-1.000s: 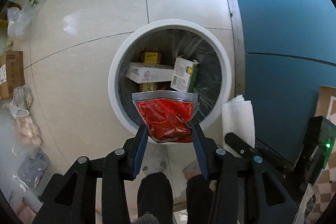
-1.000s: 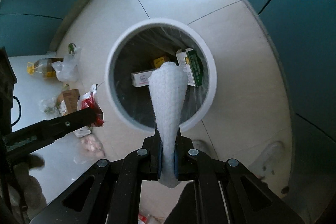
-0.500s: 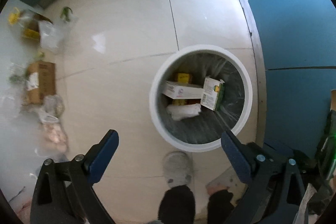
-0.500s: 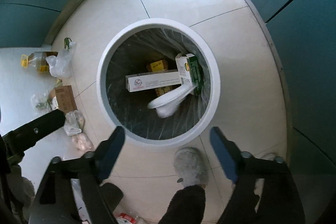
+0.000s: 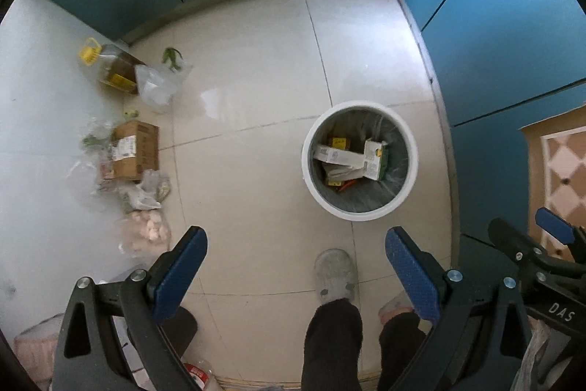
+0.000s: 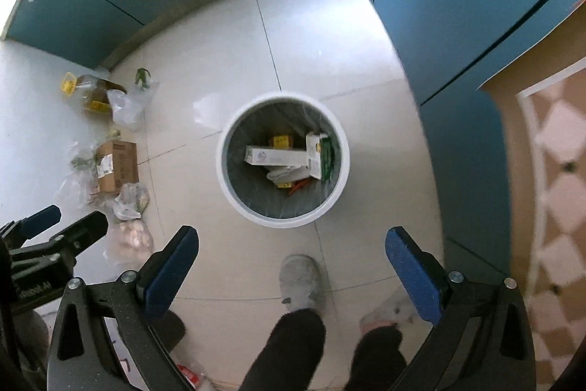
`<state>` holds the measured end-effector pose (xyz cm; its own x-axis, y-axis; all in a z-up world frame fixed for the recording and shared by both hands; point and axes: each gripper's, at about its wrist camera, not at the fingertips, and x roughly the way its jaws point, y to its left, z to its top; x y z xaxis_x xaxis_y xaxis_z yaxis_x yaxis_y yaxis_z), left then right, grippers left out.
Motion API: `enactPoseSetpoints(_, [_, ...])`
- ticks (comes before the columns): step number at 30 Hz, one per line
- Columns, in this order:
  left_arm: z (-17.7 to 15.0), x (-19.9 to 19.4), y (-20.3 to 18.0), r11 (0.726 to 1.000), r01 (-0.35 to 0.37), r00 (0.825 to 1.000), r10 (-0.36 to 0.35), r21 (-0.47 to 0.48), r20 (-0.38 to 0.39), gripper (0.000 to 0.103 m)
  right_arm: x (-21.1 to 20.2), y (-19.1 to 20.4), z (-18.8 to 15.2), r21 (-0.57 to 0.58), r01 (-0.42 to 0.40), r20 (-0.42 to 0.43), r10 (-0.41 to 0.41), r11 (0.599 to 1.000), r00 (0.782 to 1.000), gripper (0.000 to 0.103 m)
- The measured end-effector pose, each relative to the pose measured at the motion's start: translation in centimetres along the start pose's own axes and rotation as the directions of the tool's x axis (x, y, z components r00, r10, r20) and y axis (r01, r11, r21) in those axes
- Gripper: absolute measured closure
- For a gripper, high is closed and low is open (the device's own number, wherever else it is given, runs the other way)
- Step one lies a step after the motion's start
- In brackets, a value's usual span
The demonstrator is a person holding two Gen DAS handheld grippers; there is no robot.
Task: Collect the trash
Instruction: 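Move both tools away from the bin back to the counter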
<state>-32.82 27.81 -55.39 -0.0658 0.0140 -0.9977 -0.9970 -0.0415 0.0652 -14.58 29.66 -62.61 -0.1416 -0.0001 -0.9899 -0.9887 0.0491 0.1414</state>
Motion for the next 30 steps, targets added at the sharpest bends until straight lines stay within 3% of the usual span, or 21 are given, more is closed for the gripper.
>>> enactPoseSetpoints(12, [-4.6, -17.0, -1.3, 1.0, 0.014, 0.988, -0.017, 0.022, 0.156, 0.004, -21.1, 0.6, -3.8, -0.027, -0.041, 0.126, 0.044, 0.999, 0.991, 0.0])
enactPoseSetpoints(16, [-6.0, -21.1, -1.7, 0.999, 0.019, 0.981, -0.024, 0.031, 0.194, 0.004, -27.1, 0.9, -5.8, -0.043, -0.068, 0.151, 0.074, 0.997, 0.986, 0.0])
enactPoseSetpoints(24, [-8.3, -27.3, -3.6, 0.999, 0.01, 0.966, -0.02, 0.041, 0.259, 0.004, -35.3, -0.9, -10.0, -0.056, -0.136, 0.197, 0.145, 0.989, 0.97, 0.0])
enactPoseSetpoints(30, [-8.7, -32.5, -10.9, 0.988, 0.02, 0.941, -0.071, 0.155, 0.332, 0.004, -38.9, -5.8, -12.1, 0.021, -0.217, 0.247, 0.205, 0.976, 0.947, 0.0])
